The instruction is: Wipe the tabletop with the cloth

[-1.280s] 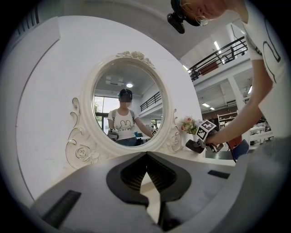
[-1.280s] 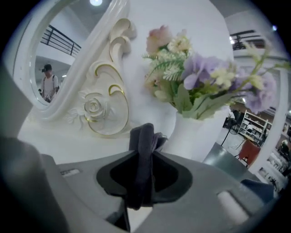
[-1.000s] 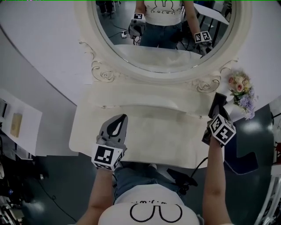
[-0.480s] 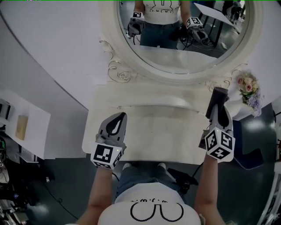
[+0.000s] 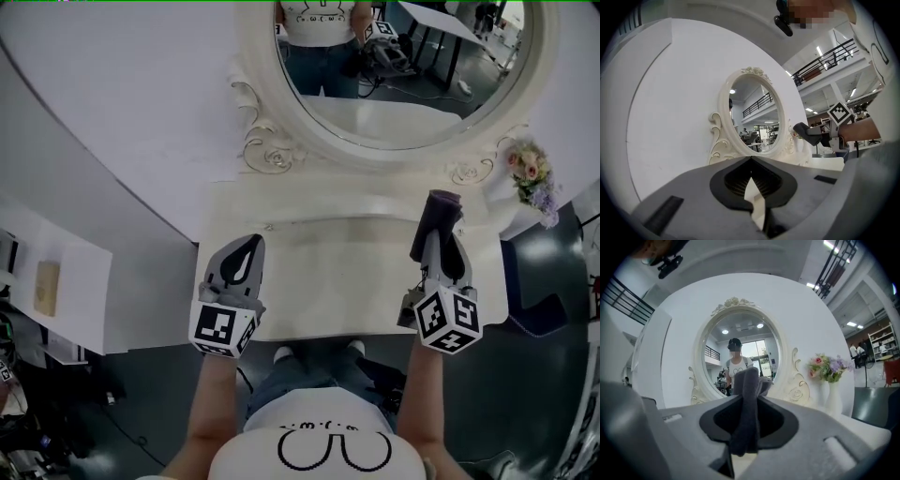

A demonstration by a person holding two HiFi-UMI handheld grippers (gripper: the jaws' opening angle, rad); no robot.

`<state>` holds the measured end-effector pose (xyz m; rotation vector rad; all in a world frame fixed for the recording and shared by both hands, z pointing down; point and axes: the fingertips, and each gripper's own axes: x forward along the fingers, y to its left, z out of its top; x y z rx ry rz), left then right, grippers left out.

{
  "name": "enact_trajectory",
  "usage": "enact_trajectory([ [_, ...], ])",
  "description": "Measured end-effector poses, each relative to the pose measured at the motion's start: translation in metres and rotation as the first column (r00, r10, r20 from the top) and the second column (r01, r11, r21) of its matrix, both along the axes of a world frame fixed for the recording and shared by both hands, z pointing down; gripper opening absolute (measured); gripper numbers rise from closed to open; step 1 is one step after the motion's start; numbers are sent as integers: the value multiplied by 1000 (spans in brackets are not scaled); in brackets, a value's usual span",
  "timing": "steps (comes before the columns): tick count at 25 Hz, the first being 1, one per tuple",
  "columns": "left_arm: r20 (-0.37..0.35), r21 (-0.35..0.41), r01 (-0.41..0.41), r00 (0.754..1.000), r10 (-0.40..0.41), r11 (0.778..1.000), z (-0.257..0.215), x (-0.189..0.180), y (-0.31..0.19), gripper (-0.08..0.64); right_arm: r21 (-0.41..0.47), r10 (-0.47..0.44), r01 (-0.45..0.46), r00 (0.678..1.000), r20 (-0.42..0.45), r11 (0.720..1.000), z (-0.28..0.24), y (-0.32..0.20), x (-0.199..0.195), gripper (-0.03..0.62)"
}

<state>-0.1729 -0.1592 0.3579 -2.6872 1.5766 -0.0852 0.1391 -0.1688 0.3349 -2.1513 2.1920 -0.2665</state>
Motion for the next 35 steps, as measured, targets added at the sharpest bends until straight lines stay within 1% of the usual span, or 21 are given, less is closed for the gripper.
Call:
enact_trajectory([
  [6, -18, -4, -4, 1000, 4, 1000, 7, -33, 17, 2, -33, -65, 66, 998, 11, 997, 14, 17, -63, 92],
  [8, -26, -3, 4, 1000, -4, 1000, 8, -48, 22, 2, -49, -92, 93, 996, 19, 995, 21, 22, -85, 92],
  [10, -33, -2, 21, 999, -21, 1000, 9, -64, 26, 2, -67, -125, 128, 991, 43, 990, 28, 25, -109, 92],
  [14, -41, -5, 51, 998, -52, 999, 12, -93, 34, 2, -103, -207, 219, 971, 119, 970, 47, 30, -164, 92],
  [17, -43, -12, 69, 997, -69, 998, 17, -115, 40, 2, -140, -255, 277, 955, 152, 951, 63, 31, -203, 92],
  [19, -44, -19, 83, 995, -84, 996, 21, -130, 44, 2, -168, -280, 312, 941, 190, 935, 75, 30, -226, 92],
  [21, -45, -26, 100, 994, -101, 995, 24, -144, 48, 2, -195, -302, 353, 921, 247, 915, 87, 28, -251, 92],
  [25, -50, -41, 127, 990, -129, 991, 31, -170, 55, 2, -239, -340, 434, 873, 350, 868, 112, 20, -306, 92],
  [29, -64, -59, 161, 984, -164, 985, 39, -198, 59, 2, -283, -372, 504, 833, 410, 816, 133, 9, -363, 92],
  [33, -73, -80, 191, 978, -197, 978, 51, -221, 61, 2, -326, -380, 549, 804, 457, 770, 157, -4, -410, 92],
  [35, -75, -91, 202, 975, -209, 975, 57, -230, 62, 2, -369, -365, 553, 805, 467, 748, 174, -8, -428, 92],
])
